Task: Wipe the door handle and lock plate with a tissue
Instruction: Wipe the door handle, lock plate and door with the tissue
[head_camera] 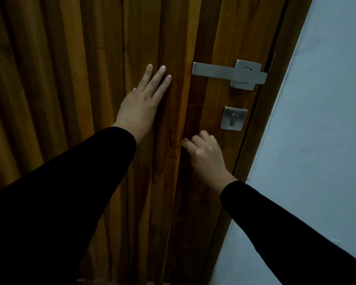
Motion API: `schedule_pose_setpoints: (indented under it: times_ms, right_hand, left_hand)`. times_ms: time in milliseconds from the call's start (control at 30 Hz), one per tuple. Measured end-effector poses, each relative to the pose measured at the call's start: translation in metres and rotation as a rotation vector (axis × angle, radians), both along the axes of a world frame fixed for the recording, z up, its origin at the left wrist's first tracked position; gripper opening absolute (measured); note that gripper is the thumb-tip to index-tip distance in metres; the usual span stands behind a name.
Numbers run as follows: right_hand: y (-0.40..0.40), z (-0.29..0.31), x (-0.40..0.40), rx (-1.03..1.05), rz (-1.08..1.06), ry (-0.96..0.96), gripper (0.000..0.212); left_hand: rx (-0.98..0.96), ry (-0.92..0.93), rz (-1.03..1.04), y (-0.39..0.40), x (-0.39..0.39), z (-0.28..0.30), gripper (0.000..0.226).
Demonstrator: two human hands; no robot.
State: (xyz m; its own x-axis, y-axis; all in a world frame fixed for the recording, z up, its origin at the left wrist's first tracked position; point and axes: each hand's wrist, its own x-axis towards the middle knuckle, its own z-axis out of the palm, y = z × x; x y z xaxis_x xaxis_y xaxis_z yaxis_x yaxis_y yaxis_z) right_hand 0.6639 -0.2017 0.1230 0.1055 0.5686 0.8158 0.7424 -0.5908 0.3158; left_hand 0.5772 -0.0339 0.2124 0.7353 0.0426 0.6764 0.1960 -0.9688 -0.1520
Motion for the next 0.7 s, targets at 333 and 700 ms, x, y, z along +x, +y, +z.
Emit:
schedule_pose_setpoints:
  times_ms: [333, 700]
  right_hand:
    - [-0.008, -0.054, -0.004, -0.201, -0.025, 0.029, 0.009]
    - [-0.010, 0.009, -0.008, -0.191, 0.198, 0.146, 0.012]
  left_hand:
    - [0.002, 0.014, -0.038, 0.002, -0.002, 0.000, 0.097]
    - [0.023, -0.008, -0.030, 0.003, -0.001, -0.002, 0.098]
